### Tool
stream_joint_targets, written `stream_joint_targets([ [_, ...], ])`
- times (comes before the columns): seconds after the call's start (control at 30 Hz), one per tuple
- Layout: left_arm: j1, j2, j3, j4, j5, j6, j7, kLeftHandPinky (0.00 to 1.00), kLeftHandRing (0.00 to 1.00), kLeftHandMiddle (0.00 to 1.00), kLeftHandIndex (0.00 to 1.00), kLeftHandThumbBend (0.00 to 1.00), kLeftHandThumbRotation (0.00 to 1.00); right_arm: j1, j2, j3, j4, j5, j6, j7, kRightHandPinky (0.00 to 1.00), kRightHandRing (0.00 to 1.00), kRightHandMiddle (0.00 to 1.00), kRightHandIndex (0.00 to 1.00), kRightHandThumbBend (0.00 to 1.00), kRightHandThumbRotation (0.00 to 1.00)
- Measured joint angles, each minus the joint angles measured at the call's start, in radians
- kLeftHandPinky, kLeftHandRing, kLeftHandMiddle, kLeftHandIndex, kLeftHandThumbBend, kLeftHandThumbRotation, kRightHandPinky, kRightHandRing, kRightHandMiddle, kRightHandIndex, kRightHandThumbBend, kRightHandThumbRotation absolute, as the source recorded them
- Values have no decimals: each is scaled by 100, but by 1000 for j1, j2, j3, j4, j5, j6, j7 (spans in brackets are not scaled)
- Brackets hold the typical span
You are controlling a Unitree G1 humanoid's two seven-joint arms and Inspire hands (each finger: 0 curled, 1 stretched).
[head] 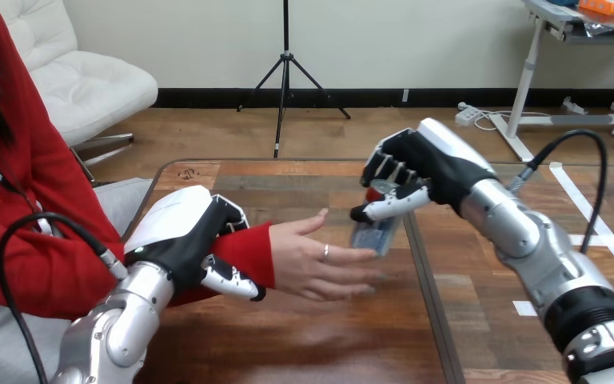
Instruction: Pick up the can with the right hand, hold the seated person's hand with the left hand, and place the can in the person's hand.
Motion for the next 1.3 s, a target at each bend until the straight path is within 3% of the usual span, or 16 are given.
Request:
stream_joint_targets([
  [0.8,-26,-30,0,10,0,1,0,21,28,36,36,72,0,0,84,17,0,-8,0,0,32,36,42,44,67,0],
  [1.3,-26,-30,2,12,-1,5,0,23,29,37,37,73,0,-1,100,21,-1,-18,16,-1,30,35,42,44,64,0],
])
